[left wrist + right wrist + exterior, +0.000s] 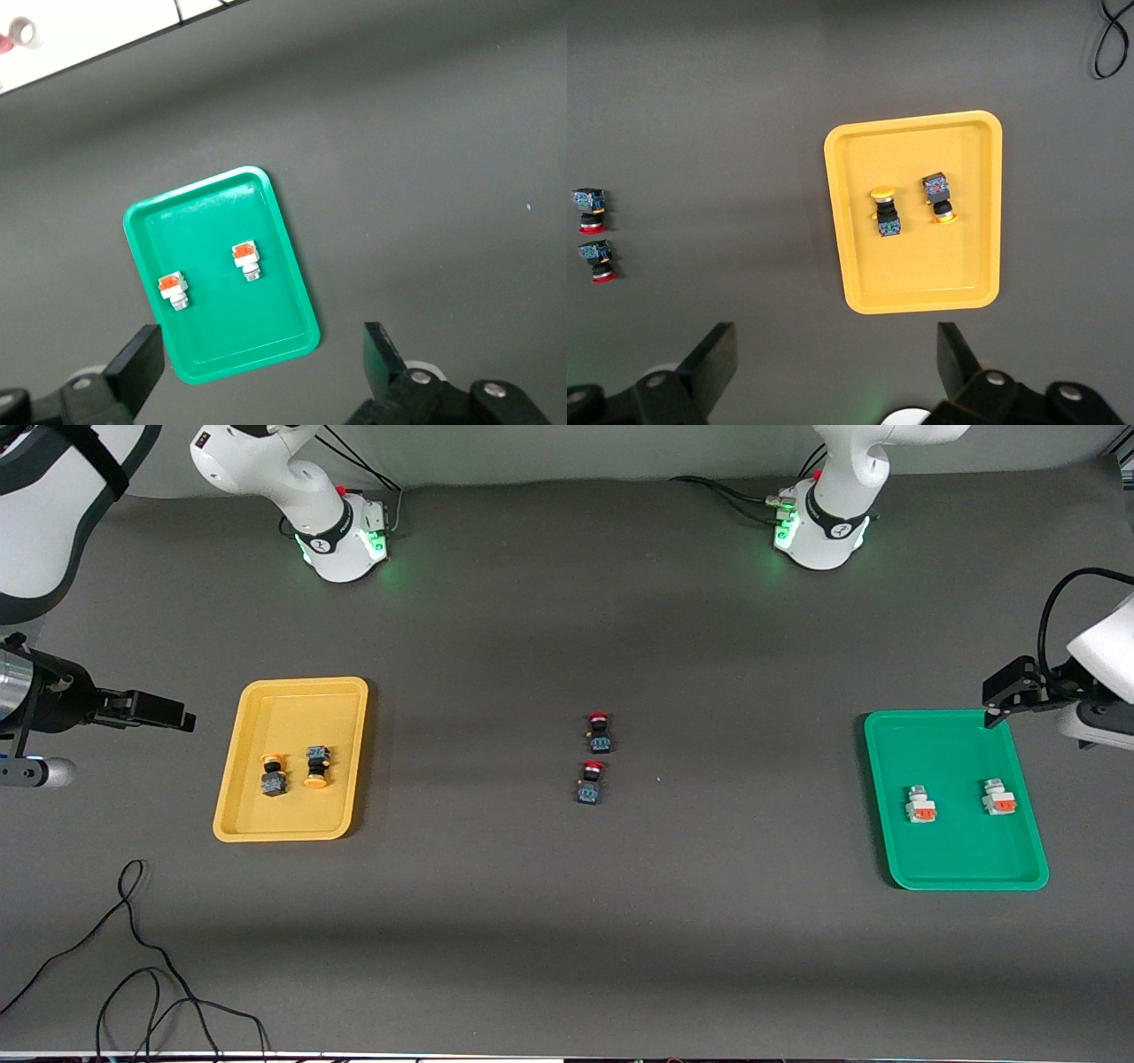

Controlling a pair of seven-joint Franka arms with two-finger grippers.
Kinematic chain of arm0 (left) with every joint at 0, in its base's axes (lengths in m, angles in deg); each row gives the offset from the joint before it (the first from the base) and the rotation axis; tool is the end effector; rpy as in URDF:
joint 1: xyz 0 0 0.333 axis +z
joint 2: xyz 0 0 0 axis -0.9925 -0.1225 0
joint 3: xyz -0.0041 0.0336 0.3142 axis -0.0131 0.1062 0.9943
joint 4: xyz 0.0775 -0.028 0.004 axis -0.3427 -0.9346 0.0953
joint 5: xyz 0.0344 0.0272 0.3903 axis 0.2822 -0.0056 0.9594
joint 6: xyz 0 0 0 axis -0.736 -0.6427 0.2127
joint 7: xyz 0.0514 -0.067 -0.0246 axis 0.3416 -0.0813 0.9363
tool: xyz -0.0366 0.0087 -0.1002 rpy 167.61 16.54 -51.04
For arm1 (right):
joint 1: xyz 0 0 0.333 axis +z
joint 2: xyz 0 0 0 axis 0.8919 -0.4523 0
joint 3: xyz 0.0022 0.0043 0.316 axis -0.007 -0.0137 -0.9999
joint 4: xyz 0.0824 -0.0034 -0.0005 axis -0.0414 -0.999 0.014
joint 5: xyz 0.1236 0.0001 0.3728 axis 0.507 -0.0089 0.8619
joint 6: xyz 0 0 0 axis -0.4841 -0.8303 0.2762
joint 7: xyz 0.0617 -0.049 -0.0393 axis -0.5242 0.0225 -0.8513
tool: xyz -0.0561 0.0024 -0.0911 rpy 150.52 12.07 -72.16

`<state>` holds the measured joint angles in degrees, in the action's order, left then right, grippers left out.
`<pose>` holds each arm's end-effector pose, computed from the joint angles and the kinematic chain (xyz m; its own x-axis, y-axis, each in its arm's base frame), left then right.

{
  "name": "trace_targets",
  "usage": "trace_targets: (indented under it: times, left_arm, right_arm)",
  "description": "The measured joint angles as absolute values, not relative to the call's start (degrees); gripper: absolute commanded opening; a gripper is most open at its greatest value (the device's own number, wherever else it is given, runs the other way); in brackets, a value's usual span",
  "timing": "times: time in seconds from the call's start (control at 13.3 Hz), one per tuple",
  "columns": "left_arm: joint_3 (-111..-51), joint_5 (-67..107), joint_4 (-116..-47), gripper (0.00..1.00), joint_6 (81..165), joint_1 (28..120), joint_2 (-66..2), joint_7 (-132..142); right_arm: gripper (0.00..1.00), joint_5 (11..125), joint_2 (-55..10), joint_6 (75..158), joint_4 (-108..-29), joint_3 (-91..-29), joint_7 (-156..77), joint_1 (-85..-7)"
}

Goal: Place green and yellow buttons in trays

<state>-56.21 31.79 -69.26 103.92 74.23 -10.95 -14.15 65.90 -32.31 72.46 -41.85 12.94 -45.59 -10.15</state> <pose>0.5937 -0.0192 0.6107 0.9613 -0.2609 0.0884 -0.2546 -0.9640 -0.0768 0.6080 0.0149 0.5958 0.9807 -0.1041 -0.1656 -0.1153 -0.9915 -0.0599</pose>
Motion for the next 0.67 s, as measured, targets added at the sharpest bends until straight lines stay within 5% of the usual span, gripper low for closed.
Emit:
trace_targets:
  times: [0.67]
  left_arm:
    - [-56.0,30.9,-69.3,1.00,102.0,73.6,-11.0,-2.2]
  right_arm:
    - [1.00,65.9,-32.3,72.5,-41.8,12.3,-45.6,-10.4]
